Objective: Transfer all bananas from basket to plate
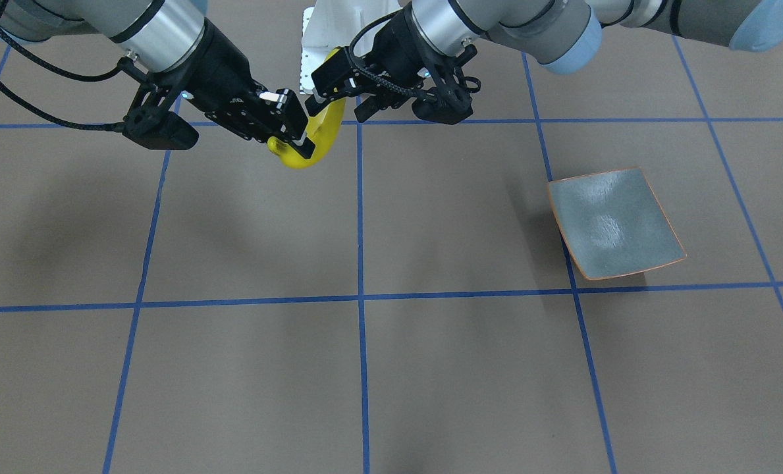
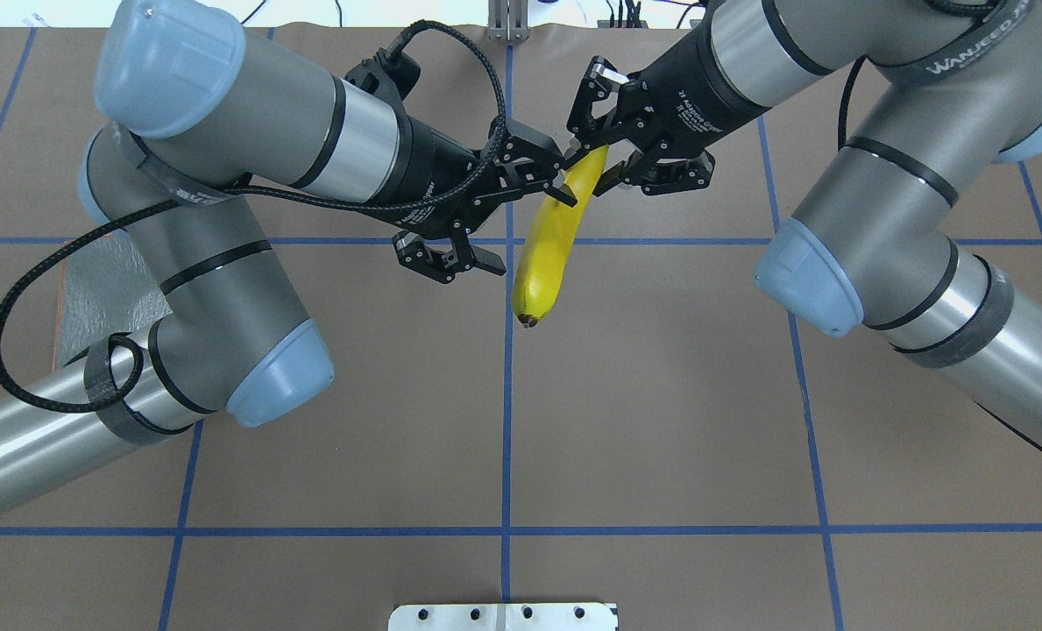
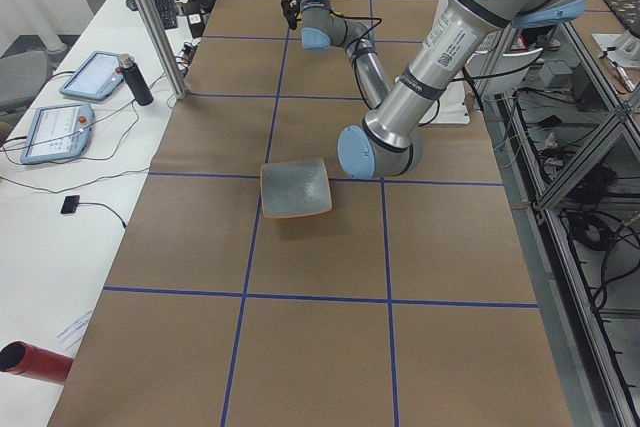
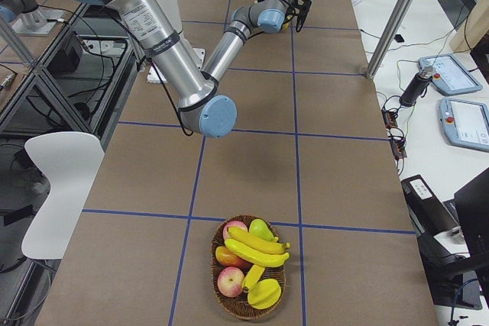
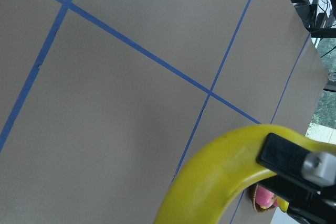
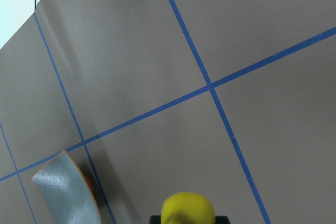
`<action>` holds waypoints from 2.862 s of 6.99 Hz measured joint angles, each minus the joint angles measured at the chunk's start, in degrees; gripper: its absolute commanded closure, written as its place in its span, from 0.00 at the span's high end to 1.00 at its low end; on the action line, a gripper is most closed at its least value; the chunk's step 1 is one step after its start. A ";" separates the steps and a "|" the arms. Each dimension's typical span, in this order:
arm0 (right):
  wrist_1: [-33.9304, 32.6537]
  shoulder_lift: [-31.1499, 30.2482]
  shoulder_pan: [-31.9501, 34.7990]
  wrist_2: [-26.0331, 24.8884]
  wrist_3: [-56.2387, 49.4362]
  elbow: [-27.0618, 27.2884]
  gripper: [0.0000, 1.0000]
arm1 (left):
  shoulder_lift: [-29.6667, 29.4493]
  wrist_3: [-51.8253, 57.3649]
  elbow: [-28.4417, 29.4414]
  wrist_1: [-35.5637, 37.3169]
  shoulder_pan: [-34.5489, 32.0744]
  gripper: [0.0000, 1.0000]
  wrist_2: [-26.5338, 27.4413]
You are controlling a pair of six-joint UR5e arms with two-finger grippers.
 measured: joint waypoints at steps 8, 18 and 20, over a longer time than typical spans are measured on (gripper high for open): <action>0.11 -0.32 -0.02 0.54 -0.03 0.59 1.00 | -0.21 2.05 0.06 -0.14 2.30 0.00 -0.03; 0.15 -6.09 8.14 2.04 -4.02 1.07 1.00 | 29.67 1.77 -11.79 0.02 -6.25 0.00 0.07; 0.14 -7.81 9.33 1.93 -6.98 0.92 1.00 | 36.66 1.64 -10.56 -0.10 -9.54 0.00 2.39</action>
